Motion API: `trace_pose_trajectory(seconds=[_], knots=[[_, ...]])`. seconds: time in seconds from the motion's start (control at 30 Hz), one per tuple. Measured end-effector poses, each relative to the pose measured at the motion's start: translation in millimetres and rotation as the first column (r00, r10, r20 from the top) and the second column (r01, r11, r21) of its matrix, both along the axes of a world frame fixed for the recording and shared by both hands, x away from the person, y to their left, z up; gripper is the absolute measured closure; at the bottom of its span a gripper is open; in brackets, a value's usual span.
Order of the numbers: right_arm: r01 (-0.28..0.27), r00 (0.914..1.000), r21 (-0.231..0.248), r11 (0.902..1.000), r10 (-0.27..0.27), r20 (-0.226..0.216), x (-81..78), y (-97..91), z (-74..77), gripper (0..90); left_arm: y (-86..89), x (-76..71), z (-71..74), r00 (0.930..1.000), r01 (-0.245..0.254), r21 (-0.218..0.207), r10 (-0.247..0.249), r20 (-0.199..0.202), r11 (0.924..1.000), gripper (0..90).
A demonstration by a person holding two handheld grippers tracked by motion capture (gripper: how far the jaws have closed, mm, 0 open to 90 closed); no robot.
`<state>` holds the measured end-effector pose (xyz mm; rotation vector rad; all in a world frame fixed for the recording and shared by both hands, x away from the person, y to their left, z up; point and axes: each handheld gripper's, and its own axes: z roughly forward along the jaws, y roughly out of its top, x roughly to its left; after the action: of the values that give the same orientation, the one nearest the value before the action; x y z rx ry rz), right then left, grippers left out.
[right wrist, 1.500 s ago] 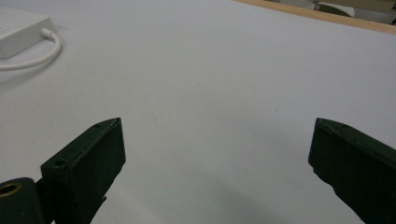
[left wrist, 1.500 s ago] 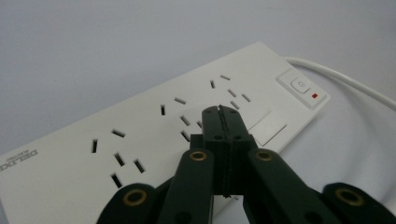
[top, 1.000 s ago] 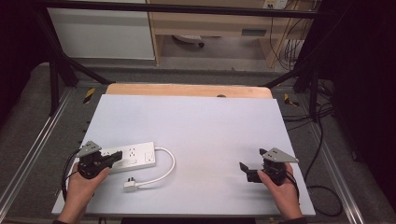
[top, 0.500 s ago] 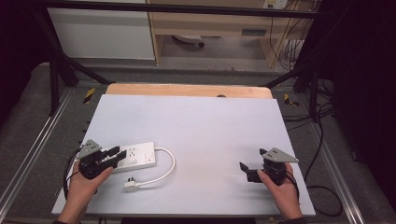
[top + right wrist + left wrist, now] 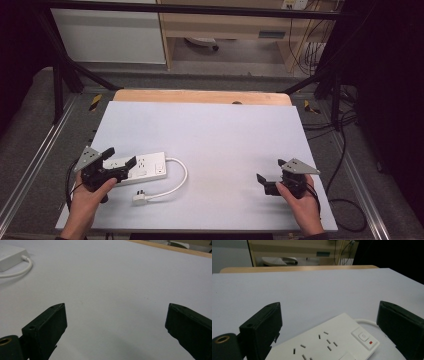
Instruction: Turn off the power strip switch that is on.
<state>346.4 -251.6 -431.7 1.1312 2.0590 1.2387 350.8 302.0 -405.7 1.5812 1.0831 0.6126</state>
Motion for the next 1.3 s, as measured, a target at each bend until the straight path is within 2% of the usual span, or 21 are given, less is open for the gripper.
trace_pose_trajectory(seconds=[0.2, 0.43, 0.93, 1.3], knots=[[-0.002, 1.0, 0.001, 1.0, 0.002, 0.003, -0.3, -0.4, 0.5, 4.2, 3.0, -2.9, 3.3, 0.9996, -0.012, -0.023, 0.013, 0.027, 0.9997, 6.1], [-0.001, 1.0, 0.011, 0.9999, 0.001, 0.004, -0.6, -0.3, 1.1, 4.1, 5.9, -8.8, 6.7, 0.999, -0.017, -0.043, 0.019, 0.039, 0.9989, 6.2], [0.009, 0.9991, 0.031, 0.9995, -0.01, 0.042, -5.9, -3.8, 6.2, 4.0, 16.5, -28.4, 16.8, 0.997, -0.003, -0.083, 0.009, 0.077, 0.9966, 4.1], [0.036, 0.9967, 0.05, 0.9981, -0.039, 0.07, -12.6, -17.8, 8.2, 3.7, 27.5, -33.9, 14.7, 0.997, -0.023, -0.084, 0.029, 0.071, 0.9962, 4.0]])
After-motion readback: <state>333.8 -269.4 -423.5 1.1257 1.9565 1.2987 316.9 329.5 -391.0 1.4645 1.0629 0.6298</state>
